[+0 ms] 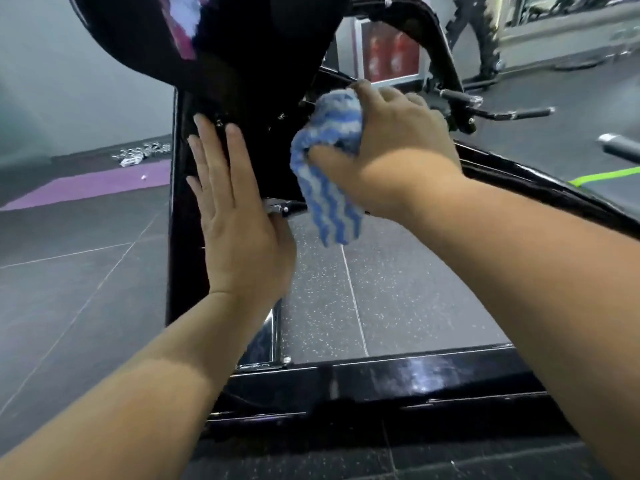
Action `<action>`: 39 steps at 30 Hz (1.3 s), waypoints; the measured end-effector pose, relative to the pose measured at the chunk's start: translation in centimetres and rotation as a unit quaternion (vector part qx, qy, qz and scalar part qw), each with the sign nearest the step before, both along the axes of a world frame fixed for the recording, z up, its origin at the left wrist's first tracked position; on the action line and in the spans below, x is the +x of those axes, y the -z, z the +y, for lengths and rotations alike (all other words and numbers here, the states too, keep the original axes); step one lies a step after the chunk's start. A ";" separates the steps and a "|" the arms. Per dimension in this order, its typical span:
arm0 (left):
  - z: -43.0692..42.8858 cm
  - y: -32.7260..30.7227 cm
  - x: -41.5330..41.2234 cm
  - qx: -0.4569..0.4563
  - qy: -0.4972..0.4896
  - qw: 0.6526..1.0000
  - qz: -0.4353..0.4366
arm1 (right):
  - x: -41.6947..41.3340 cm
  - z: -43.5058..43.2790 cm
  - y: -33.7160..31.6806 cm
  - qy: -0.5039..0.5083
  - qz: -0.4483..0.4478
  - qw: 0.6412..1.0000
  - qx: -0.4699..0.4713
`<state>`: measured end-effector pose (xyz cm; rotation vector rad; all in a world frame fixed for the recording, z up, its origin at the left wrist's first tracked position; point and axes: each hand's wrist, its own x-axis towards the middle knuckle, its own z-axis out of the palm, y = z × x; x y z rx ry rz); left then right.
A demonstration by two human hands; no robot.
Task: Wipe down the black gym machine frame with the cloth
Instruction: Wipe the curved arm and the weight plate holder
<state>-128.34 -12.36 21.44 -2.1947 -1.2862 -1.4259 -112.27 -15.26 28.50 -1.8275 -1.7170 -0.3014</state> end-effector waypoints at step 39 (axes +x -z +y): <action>-2.4 -0.4 3.5 0.026 -0.126 0.982 0.138 | 6.4 4.8 -3.9 -0.277 0.055 0.913 -0.295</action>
